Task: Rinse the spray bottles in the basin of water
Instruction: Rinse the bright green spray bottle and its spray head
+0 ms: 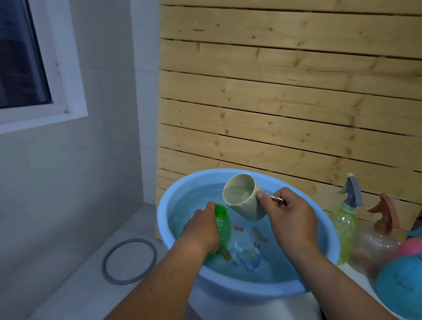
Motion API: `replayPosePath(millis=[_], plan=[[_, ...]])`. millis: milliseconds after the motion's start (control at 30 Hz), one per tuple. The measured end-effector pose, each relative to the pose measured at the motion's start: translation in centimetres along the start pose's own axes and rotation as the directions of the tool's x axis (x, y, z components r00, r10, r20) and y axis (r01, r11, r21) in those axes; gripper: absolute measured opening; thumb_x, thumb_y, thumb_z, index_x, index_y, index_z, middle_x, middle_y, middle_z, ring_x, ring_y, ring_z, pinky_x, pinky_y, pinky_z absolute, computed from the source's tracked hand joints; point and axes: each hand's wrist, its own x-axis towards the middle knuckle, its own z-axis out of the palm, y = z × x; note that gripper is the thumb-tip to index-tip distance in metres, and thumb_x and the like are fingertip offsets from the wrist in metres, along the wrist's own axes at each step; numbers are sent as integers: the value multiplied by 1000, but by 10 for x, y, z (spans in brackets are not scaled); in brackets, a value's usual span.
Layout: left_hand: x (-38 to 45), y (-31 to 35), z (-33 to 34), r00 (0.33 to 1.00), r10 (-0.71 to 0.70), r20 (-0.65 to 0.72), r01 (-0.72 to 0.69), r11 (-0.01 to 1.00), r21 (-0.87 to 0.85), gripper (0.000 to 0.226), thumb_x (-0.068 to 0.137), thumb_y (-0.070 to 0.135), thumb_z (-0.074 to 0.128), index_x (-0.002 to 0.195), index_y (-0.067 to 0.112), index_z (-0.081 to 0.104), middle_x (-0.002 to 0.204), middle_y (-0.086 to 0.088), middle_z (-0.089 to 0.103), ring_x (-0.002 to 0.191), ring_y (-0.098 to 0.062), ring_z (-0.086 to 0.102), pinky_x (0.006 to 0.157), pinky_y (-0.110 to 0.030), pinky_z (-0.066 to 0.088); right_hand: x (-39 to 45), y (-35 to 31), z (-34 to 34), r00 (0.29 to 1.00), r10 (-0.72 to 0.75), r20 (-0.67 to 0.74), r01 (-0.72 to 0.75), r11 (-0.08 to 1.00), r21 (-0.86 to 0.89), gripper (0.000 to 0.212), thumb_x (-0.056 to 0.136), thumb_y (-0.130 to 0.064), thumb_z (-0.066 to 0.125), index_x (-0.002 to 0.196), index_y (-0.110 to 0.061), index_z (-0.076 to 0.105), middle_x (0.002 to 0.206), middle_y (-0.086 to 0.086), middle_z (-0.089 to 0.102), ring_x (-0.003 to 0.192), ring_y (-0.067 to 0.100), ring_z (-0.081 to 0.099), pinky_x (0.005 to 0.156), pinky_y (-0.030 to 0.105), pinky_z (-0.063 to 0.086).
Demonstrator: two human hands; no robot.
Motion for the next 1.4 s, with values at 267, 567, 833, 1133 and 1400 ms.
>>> replayPosePath(millis=[267,567,833,1133,1400], plan=[[0,0,0,1000,-9,12,9,1000,-1,69,74,7,76,128,22,35,115,-10,51,104,-32,57,85,-39,50,0,0,0,999,-26,-47,26,1000,-15,41,79,-54,66,64,-19,49,61,-7,59,60,11,53,59,35,42],[-3,3,-2,999,4,52,-4,1000,8,74,73,9,79,130,22,34,115,-9,52,105,-30,56,86,-38,50,-2,-2,-2,997,-74,-28,73,997,-38,40,82,-50,66,64,-19,50,67,-2,58,65,18,53,61,38,43],[-4,3,-3,999,10,51,-9,1000,-6,73,72,9,80,129,22,36,114,-9,54,104,-29,57,90,-41,51,-4,-3,-2,995,-102,-22,101,994,-41,37,83,-47,67,64,-21,48,71,-3,56,68,20,53,63,40,43],[-5,3,-3,999,17,46,-16,1000,-21,73,73,11,80,130,22,36,114,-8,54,104,-28,57,92,-42,51,-6,-4,-3,988,-148,-41,146,989,-37,35,83,-46,67,65,-23,48,70,-6,52,67,16,50,59,35,38],[-5,4,-2,999,12,53,-11,1000,-19,75,72,11,82,130,22,35,113,-8,55,103,-27,57,90,-41,51,-6,-6,-4,982,-178,-63,175,983,-59,39,84,-44,69,60,-30,41,68,-7,50,64,12,47,57,32,33]])
